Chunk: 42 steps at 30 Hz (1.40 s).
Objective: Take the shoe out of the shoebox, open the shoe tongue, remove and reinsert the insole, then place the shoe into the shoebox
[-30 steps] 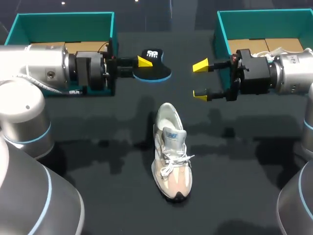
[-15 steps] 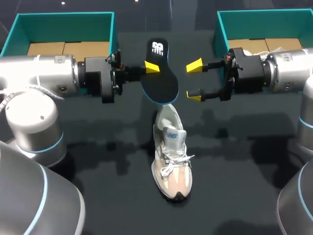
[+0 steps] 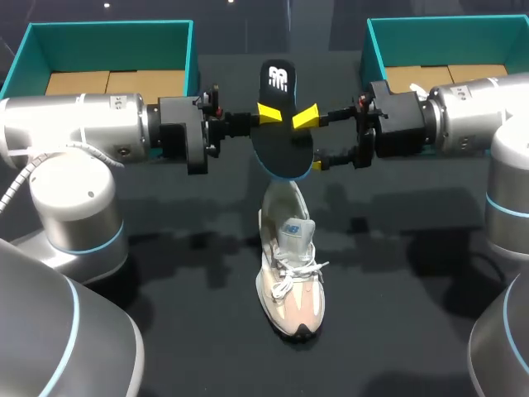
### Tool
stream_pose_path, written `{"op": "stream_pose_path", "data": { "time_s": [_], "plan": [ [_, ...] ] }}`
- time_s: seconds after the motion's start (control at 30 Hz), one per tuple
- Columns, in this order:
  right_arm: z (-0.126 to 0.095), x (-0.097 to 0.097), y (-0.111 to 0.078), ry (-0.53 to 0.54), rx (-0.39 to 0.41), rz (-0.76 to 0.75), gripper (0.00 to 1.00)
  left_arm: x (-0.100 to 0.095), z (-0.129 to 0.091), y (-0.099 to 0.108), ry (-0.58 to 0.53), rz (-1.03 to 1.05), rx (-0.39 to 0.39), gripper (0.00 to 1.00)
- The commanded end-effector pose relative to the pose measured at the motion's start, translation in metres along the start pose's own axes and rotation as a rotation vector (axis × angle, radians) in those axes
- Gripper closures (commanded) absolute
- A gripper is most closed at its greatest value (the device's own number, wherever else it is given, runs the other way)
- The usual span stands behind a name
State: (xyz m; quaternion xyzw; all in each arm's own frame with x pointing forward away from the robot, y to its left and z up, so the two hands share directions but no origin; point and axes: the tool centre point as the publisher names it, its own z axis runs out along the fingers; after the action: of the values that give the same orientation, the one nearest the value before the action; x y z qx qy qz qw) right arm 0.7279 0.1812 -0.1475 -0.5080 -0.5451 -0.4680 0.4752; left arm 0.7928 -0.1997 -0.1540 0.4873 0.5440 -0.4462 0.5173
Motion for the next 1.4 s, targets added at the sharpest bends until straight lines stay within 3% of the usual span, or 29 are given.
{"op": "stream_pose_path", "data": {
  "time_s": [0.03,0.2,0.33,0.8,0.83,0.93,1.1,1.13,1.17,1.4],
  "plan": [
    [0.007,-0.001,0.0,0.005,-0.013,0.004,0.24,0.003,0.006,0.001,-0.009,0.008,0.003,1.0],
    [0.011,-0.004,0.003,0.012,-0.022,0.02,0.42,0.003,0.007,0.001,-0.021,0.009,0.005,1.0],
    [0.014,-0.006,0.005,0.021,-0.026,0.027,0.51,0.003,0.009,0.0,-0.025,0.012,0.006,1.0],
    [0.019,-0.01,0.011,0.033,-0.054,0.042,0.64,0.003,0.013,-0.003,-0.029,0.028,0.011,1.0],
    [0.018,-0.01,0.011,0.034,-0.056,0.043,0.68,0.003,0.013,-0.004,-0.03,0.028,0.011,1.0],
    [0.018,-0.012,0.012,0.038,-0.064,0.047,1.0,0.004,0.013,-0.004,-0.03,0.029,0.014,1.0],
    [0.017,-0.014,0.014,0.049,-0.073,0.042,1.0,0.005,0.013,-0.007,-0.022,0.023,0.025,1.0],
    [0.016,-0.014,0.014,0.052,-0.074,0.036,1.0,0.004,0.011,-0.008,-0.016,0.019,0.023,0.55],
    [0.015,-0.014,0.015,0.059,-0.075,0.029,1.0,0.003,0.008,-0.008,-0.013,0.01,0.022,0.0],
    [0.004,-0.015,0.015,0.085,-0.073,-0.015,1.0,0.0,-0.035,-0.009,0.116,-0.113,-0.01,0.0]
  ]
}}
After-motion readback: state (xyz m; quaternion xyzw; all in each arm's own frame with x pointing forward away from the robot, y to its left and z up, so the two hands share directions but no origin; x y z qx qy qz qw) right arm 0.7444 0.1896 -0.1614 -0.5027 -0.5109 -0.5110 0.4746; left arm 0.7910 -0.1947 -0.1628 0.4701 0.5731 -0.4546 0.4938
